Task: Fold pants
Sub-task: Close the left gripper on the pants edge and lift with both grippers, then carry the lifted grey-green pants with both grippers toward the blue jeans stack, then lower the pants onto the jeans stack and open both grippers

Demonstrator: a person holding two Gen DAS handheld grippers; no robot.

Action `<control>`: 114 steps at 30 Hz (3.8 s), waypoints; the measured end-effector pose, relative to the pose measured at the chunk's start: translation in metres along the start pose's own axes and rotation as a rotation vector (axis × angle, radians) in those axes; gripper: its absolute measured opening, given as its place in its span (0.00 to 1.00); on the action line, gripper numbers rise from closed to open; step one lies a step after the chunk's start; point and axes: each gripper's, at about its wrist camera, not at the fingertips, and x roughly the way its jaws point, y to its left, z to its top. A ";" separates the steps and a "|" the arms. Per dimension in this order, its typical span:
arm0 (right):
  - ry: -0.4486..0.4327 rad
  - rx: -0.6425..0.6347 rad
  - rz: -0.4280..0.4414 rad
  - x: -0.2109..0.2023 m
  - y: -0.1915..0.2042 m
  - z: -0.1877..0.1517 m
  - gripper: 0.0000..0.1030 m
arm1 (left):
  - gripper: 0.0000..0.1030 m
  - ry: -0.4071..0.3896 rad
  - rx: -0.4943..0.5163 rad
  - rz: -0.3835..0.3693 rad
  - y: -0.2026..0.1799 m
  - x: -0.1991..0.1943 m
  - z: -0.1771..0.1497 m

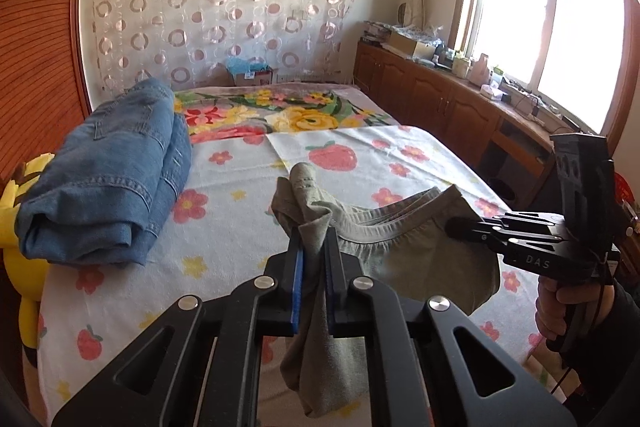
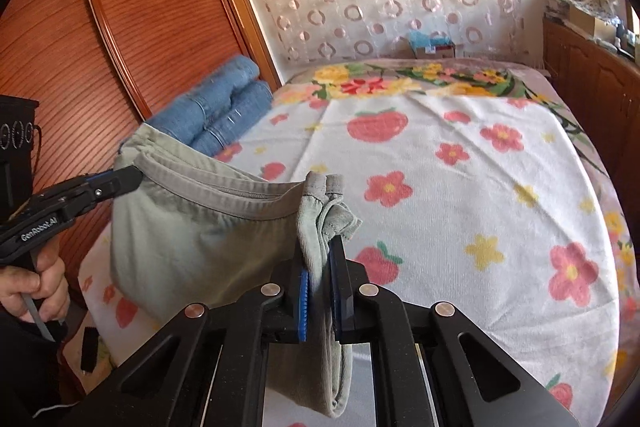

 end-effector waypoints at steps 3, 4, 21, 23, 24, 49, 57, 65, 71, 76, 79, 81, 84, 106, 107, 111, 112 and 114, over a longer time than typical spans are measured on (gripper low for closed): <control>-0.050 -0.019 -0.008 -0.015 0.008 0.009 0.08 | 0.10 -0.025 0.007 0.006 -0.003 -0.010 0.009; -0.064 -0.026 -0.010 -0.019 0.010 0.010 0.08 | 0.10 -0.038 0.012 0.005 -0.004 -0.015 0.013; -0.218 -0.129 -0.008 -0.065 0.036 0.028 0.08 | 0.10 -0.169 0.067 0.064 -0.009 -0.062 0.056; -0.225 -0.138 -0.004 -0.063 0.039 0.028 0.08 | 0.10 -0.179 0.064 0.072 -0.005 -0.065 0.058; -0.229 -0.142 -0.001 -0.062 0.040 0.029 0.08 | 0.10 -0.182 0.062 0.077 -0.003 -0.065 0.058; -0.183 -0.338 0.077 0.057 0.059 0.136 0.08 | 0.10 -0.201 -0.088 0.195 0.113 -0.039 0.073; -0.215 -0.395 0.149 0.111 0.054 0.175 0.08 | 0.10 -0.279 -0.156 0.283 0.148 -0.050 0.083; -0.199 -0.442 0.149 0.177 0.047 0.193 0.08 | 0.10 -0.254 -0.213 0.342 0.176 -0.030 0.079; -0.161 -0.453 0.175 0.220 0.054 0.215 0.08 | 0.10 -0.236 -0.245 0.373 0.188 -0.018 0.070; -0.126 -0.492 0.210 0.254 0.063 0.232 0.08 | 0.10 -0.231 -0.270 0.377 0.197 -0.017 0.063; -0.113 -0.502 0.226 0.271 0.069 0.242 0.08 | 0.10 -0.227 -0.282 0.385 0.200 -0.019 0.058; -0.101 -0.505 0.245 0.280 0.072 0.244 0.08 | 0.10 -0.221 -0.288 0.395 0.201 -0.019 0.053; -0.075 -0.506 0.263 0.296 0.076 0.247 0.08 | 0.10 -0.205 -0.293 0.409 0.203 -0.016 0.049; -0.014 -0.432 0.306 0.292 0.037 0.233 0.33 | 0.48 -0.095 -0.217 0.368 0.196 0.013 0.055; -0.006 -0.433 0.298 0.295 0.035 0.235 0.33 | 0.48 -0.075 -0.225 0.363 0.198 0.018 0.051; 0.021 -0.426 0.270 0.312 0.033 0.241 0.33 | 0.48 -0.015 -0.245 0.352 0.201 0.035 0.034; 0.022 -0.424 0.267 0.315 0.032 0.241 0.32 | 0.48 -0.010 -0.250 0.348 0.200 0.039 0.030; 0.018 -0.427 0.269 0.318 0.033 0.240 0.33 | 0.48 -0.016 -0.245 0.349 0.198 0.043 0.024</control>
